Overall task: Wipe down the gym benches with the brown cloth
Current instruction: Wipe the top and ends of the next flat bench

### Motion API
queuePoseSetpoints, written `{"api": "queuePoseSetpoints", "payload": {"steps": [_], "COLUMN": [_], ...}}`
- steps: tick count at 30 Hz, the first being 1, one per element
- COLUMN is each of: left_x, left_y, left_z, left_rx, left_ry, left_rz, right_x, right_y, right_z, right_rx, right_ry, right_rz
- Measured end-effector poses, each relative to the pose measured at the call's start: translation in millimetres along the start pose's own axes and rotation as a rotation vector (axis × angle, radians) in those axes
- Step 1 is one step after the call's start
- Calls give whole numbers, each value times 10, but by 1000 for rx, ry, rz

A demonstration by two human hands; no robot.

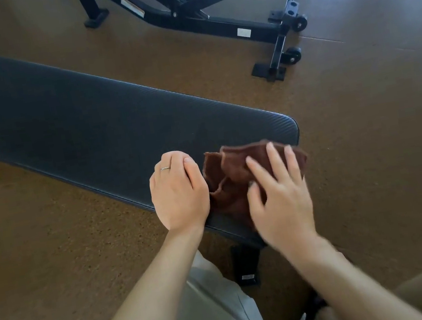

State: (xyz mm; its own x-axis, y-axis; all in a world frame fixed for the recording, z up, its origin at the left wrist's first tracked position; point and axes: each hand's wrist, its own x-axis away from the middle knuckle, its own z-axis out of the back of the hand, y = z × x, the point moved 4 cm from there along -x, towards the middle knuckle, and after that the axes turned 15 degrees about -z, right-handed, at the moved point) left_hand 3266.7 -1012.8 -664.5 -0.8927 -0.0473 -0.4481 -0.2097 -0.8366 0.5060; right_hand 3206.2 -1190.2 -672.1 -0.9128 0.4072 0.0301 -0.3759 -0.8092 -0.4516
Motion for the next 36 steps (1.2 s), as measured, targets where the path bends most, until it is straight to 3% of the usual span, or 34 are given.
{"api": "queuePoseSetpoints", "payload": {"steps": [6, 9, 12, 14, 18, 21, 24, 30, 36], "left_x": [-19, -18, -109, -225, -367, -343, -355, -340, -342], "left_y": [-21, -63, -115, -214, -516, -578, -590, -616, -640], "left_z": [-3, 18, 152, 305, 268, 176, 186, 186, 175], "left_rx": [26, 79, 206, 86, -84, -106, -106, -89, -37], "left_ry": [7, -6, 13, 83, 69, 67, 77, 71, 74], "left_rz": [38, 80, 38, -45, -5, 30, 47, 88, 141], "right_x": [-1048, -515, 256, 358, -300, -1020, -1172, 42, -219], "right_y": [-217, -248, -220, -219, -400, -724, -955, -636, -1075], "right_z": [37, 21, 10, 16, -24, -161, -267, -116, -322], "right_rx": [213, 260, 275, 278, 309, 319, 354, 338, 327], "right_ry": [-33, 15, -51, -106, -139, -142, -126, -187, -244], "right_rz": [-109, -3, 156, 224, 316, 232, 157, 420, 606]}}
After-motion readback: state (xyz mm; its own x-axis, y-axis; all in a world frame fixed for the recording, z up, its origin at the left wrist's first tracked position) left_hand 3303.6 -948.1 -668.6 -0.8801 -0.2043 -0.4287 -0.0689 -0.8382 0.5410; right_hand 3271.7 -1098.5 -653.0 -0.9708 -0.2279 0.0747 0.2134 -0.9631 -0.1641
